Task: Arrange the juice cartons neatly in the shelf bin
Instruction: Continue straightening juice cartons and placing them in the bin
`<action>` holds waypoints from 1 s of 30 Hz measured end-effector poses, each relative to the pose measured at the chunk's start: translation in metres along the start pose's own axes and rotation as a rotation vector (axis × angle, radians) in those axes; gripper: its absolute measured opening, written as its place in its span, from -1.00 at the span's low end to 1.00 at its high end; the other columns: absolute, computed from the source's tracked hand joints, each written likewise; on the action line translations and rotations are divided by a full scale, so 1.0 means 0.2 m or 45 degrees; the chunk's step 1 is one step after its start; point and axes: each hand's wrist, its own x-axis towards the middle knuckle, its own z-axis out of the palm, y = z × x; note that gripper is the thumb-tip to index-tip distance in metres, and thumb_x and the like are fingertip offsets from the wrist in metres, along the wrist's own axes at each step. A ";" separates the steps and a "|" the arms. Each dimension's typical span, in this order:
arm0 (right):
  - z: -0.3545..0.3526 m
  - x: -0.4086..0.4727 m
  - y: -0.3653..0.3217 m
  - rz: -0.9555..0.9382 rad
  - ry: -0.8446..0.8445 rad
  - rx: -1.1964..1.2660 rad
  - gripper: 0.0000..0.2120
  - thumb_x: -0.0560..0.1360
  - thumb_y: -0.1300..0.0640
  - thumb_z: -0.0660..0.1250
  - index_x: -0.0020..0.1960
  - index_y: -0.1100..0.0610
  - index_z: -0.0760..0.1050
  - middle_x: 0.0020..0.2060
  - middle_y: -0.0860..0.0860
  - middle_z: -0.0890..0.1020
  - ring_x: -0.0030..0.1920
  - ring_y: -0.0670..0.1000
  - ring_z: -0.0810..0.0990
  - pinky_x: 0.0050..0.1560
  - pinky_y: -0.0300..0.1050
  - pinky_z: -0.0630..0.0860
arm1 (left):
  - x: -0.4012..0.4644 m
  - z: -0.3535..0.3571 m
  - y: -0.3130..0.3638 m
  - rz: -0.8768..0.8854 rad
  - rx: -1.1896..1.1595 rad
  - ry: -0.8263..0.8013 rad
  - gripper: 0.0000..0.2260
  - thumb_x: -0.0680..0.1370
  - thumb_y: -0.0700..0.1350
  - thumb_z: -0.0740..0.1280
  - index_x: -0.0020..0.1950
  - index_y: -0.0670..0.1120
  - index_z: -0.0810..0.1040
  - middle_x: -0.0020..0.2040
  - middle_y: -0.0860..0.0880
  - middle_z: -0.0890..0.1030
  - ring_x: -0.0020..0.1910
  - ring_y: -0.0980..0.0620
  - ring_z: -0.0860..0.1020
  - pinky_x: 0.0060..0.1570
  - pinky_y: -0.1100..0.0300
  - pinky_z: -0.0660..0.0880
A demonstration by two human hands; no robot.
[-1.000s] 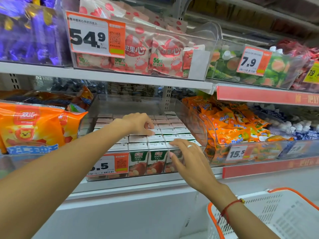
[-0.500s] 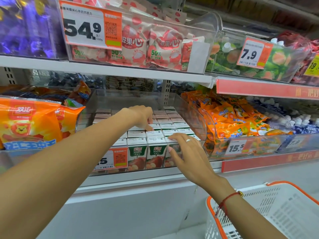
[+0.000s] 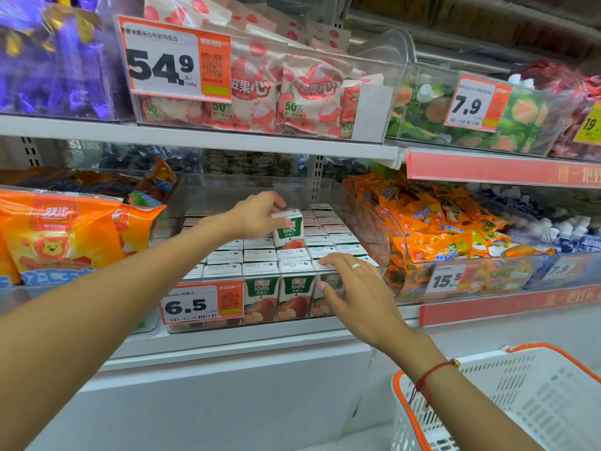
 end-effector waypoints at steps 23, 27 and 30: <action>-0.02 -0.09 -0.54 0.422 -0.363 1.297 -0.79 0.57 -0.06 0.28 0.18 -0.09 0.53 0.06 -0.11 0.64 0.06 -0.23 0.61 -0.01 -0.38 0.53 | -0.91 0.14 -0.08 -0.435 -1.360 0.230 -0.56 0.41 0.13 0.40 0.24 -0.01 0.53 0.02 0.02 0.69 -0.12 0.18 0.68 -0.24 0.34 0.58; -0.01 -0.07 -0.58 0.597 -0.270 1.404 -0.76 0.57 -0.05 0.30 0.18 0.00 0.55 0.03 -0.04 0.66 -0.09 -0.20 0.66 -0.18 -0.38 0.54 | -0.93 0.17 -0.12 -0.401 -1.269 0.009 -0.63 0.48 0.12 0.39 0.25 0.04 0.55 0.03 0.12 0.70 0.01 0.17 0.66 0.04 0.21 0.59; -0.03 -0.06 -0.59 0.620 -0.243 1.430 -0.81 0.57 -0.08 0.29 0.09 -0.03 0.58 -0.04 -0.02 0.71 -0.06 -0.06 0.70 -0.17 -0.31 0.59 | -0.93 0.16 -0.13 -0.357 -1.354 0.023 -0.75 0.52 0.02 0.39 0.18 0.04 0.56 0.00 0.08 0.71 -0.04 0.16 0.67 -0.19 0.30 0.59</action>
